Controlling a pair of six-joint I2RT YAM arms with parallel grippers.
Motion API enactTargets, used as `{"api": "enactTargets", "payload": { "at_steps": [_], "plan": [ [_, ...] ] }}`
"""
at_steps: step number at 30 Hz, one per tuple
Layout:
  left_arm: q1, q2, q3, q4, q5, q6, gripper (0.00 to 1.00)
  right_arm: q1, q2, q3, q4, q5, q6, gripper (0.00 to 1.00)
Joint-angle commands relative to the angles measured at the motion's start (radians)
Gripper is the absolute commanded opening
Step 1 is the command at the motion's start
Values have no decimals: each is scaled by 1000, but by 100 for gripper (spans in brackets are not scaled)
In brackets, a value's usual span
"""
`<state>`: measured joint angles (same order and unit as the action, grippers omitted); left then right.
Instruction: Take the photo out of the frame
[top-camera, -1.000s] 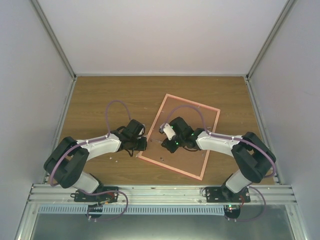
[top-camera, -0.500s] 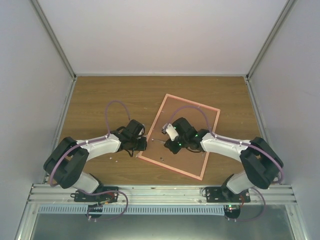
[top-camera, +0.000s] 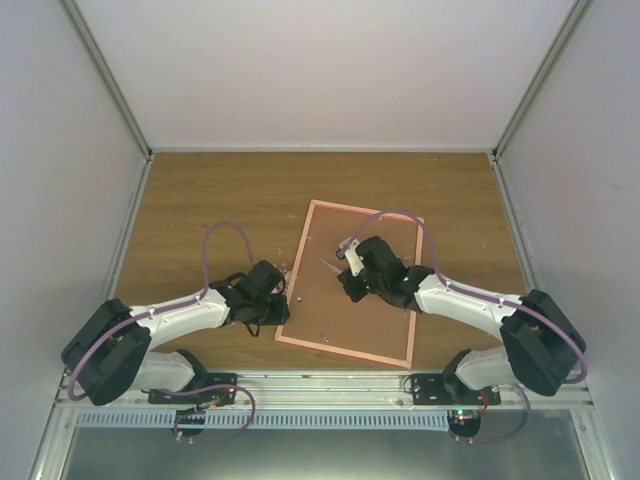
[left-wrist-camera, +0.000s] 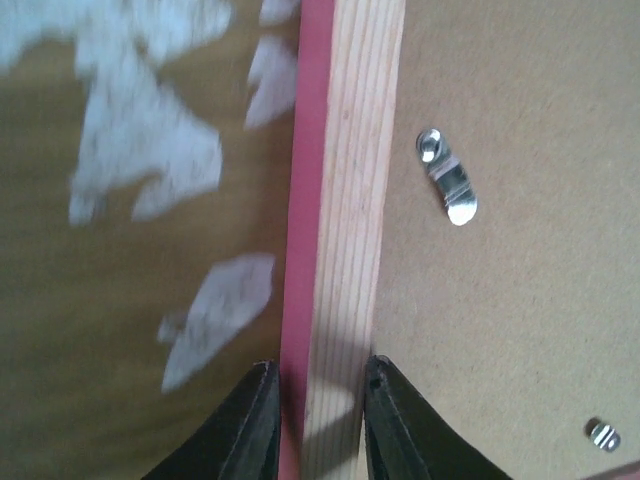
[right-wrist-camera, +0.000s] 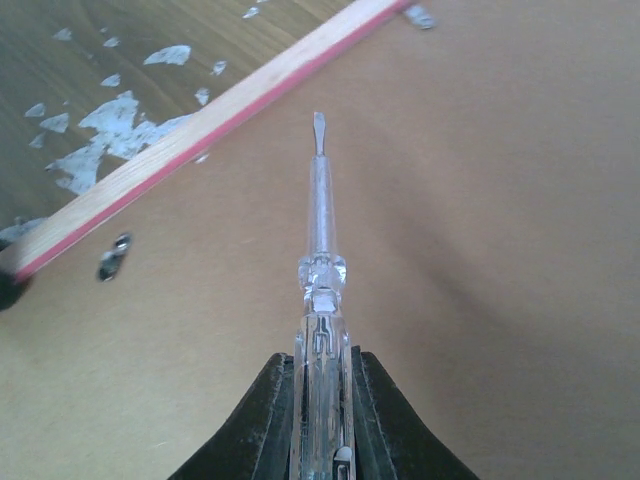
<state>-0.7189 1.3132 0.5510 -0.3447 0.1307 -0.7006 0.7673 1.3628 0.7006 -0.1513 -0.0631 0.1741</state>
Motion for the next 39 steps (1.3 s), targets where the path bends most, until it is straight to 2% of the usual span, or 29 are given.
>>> {"api": "enactTargets", "payload": {
  "at_steps": [1, 6, 11, 19, 26, 39],
  "plan": [
    [-17, -55, -43, -187, 30, -52, 29, -28, 10, -9, 70, 35, 37, 1],
    [5, -51, 40, -205, -3, -15, 48, -69, 62, 16, 103, -23, 16, 1],
    [79, 50, 169, -162, -20, 84, 55, -106, 141, 75, 104, -54, -21, 1],
    [176, 305, 390, -74, 22, 202, 60, -163, 243, 152, 112, -101, -68, 1],
    [227, 448, 496, -51, 45, 248, 54, -185, 344, 233, 107, -140, -100, 1],
    [233, 515, 524, -45, 67, 276, 27, -191, 472, 356, 53, -159, -120, 0]
  ]
}}
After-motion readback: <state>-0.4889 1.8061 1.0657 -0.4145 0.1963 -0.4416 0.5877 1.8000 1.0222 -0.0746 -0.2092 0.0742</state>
